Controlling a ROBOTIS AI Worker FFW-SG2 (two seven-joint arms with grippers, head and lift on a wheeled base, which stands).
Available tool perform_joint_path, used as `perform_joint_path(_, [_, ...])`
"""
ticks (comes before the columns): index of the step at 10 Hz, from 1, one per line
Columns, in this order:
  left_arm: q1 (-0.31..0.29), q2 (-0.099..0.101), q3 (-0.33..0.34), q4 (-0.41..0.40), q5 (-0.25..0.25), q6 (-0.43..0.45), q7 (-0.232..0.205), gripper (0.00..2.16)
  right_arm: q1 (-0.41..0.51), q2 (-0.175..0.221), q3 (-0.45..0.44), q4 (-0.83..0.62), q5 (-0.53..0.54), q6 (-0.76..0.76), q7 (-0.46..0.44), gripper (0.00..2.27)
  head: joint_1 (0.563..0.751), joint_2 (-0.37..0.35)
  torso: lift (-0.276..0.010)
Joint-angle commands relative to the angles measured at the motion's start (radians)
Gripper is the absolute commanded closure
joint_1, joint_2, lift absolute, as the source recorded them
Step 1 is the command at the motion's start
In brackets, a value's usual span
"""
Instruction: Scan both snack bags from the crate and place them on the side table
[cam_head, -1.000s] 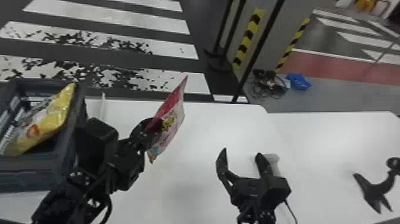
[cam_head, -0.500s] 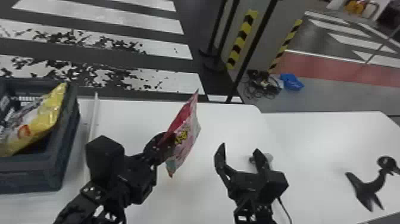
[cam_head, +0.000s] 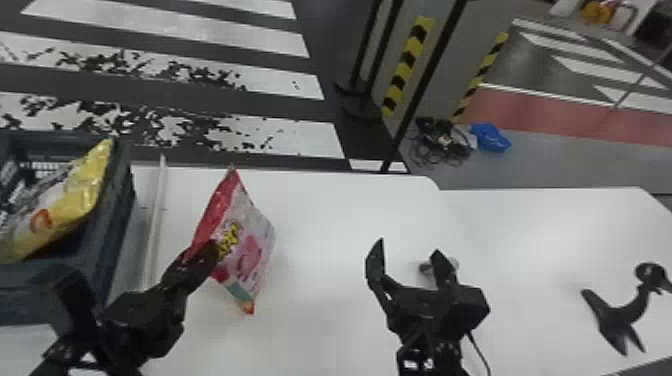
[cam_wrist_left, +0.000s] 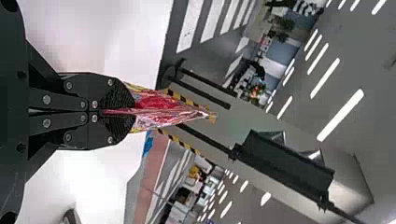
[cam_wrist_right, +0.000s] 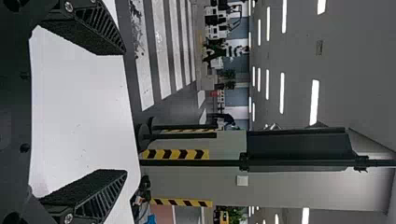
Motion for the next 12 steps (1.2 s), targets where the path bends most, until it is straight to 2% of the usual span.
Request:
perform_joint_path(1, [0.013, 0.004, 0.005, 0.010, -0.021, -0.039, 0.024, 1.49, -0.001, 0.000, 0.003, 0.000, 0.000, 0.000, 0.000, 0.08, 0.695, -0.349, -0.095])
perform_joint_path(2, [0.021, 0.005, -0.007, -0.014, -0.052, -0.036, 0.043, 0.13, -0.001, 0.002, 0.004, 0.000, 0.000, 0.000, 0.000, 0.08, 0.695, -0.329, -0.095])
perform_joint_path(3, [0.022, 0.007, -0.038, -0.050, -0.125, -0.024, 0.067, 0.00, -0.001, 0.003, 0.004, 0.000, 0.003, 0.000, 0.000, 0.08, 0.695, -0.322, -0.095])
perform_joint_path(4, [0.027, 0.008, -0.059, -0.083, -0.164, -0.014, 0.102, 0.02, 0.003, 0.002, 0.004, -0.002, 0.005, 0.000, 0.000, 0.08, 0.695, -0.327, -0.095])
perform_joint_path(5, [0.030, 0.010, -0.059, -0.106, -0.167, -0.008, 0.107, 0.03, 0.005, 0.002, 0.004, -0.002, 0.003, 0.000, 0.000, 0.08, 0.695, -0.334, -0.095])
perform_joint_path(7, [0.057, 0.016, -0.062, -0.163, -0.173, 0.075, 0.104, 0.03, 0.000, 0.002, 0.006, 0.000, 0.003, 0.000, 0.000, 0.08, 0.695, -0.342, -0.095])
perform_joint_path(8, [0.063, 0.024, -0.101, -0.217, -0.216, 0.185, 0.072, 0.03, -0.005, 0.002, 0.006, 0.000, 0.003, 0.003, 0.000, 0.08, 0.695, -0.344, -0.095])
perform_joint_path(9, [0.070, 0.025, -0.130, -0.252, -0.270, 0.194, 0.073, 0.03, -0.006, 0.002, 0.006, 0.001, 0.003, 0.003, 0.000, 0.08, 0.695, -0.350, -0.095])
perform_joint_path(10, [0.070, 0.024, -0.144, -0.269, -0.333, 0.194, 0.109, 0.03, -0.006, 0.002, 0.006, 0.001, 0.005, 0.006, 0.000, 0.08, 0.695, -0.350, -0.095])
perform_joint_path(12, [0.071, 0.025, -0.136, -0.303, -0.379, 0.188, 0.156, 0.04, -0.003, 0.000, 0.013, 0.001, 0.011, 0.006, 0.003, 0.08, 0.695, -0.350, -0.095])
